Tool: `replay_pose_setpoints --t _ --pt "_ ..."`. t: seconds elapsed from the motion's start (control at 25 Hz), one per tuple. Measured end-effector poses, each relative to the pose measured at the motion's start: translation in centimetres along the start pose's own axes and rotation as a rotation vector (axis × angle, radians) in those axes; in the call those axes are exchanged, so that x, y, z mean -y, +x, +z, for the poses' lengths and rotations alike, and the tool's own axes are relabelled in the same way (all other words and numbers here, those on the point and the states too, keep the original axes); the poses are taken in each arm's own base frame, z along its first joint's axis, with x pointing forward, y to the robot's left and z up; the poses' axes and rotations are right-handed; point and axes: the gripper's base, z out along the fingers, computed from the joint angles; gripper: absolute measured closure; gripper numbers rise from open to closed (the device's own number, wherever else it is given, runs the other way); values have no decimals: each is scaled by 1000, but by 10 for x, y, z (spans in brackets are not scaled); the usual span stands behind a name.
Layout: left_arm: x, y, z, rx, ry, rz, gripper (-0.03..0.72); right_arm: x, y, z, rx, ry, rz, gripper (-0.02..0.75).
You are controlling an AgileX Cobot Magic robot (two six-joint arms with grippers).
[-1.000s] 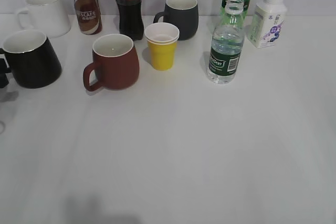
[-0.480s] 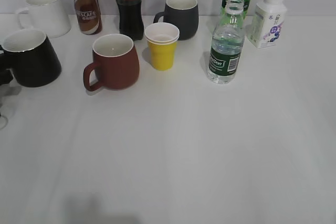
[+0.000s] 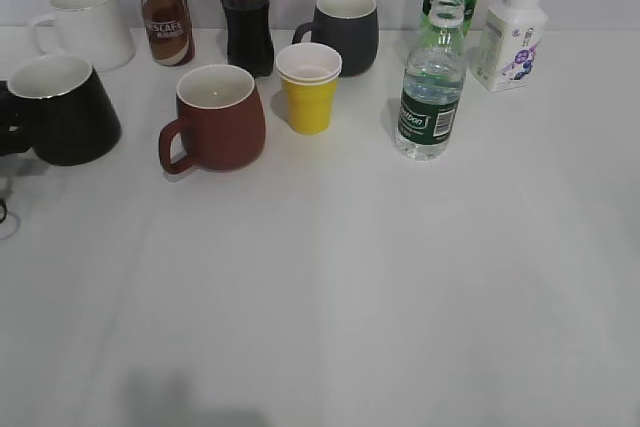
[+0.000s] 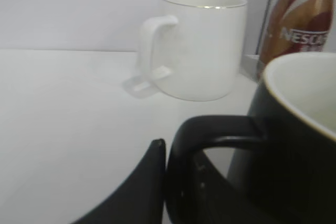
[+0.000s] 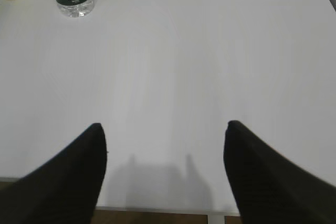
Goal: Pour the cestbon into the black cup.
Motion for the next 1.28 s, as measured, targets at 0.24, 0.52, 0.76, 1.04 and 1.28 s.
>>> replay_pose_setpoints --t 0.24,0.52,0.76,1.04,1.28 --pt "2 0 1 -3 17 7 639 0 0 0 0 0 0 237" --pt "6 -25 -8 15 20 51 639 -7 -20 5 67 -70 -61 267" --pt "16 -74 -30 134 22 74 641 -9 -84 49 355 -68 -66 268" --pt "23 -107 -46 173 28 107 641 -16 -124 123 518 -69 -11 269" --pt "31 -122 -55 193 66 139 641 -64 -93 211 352 -215 -103 266"
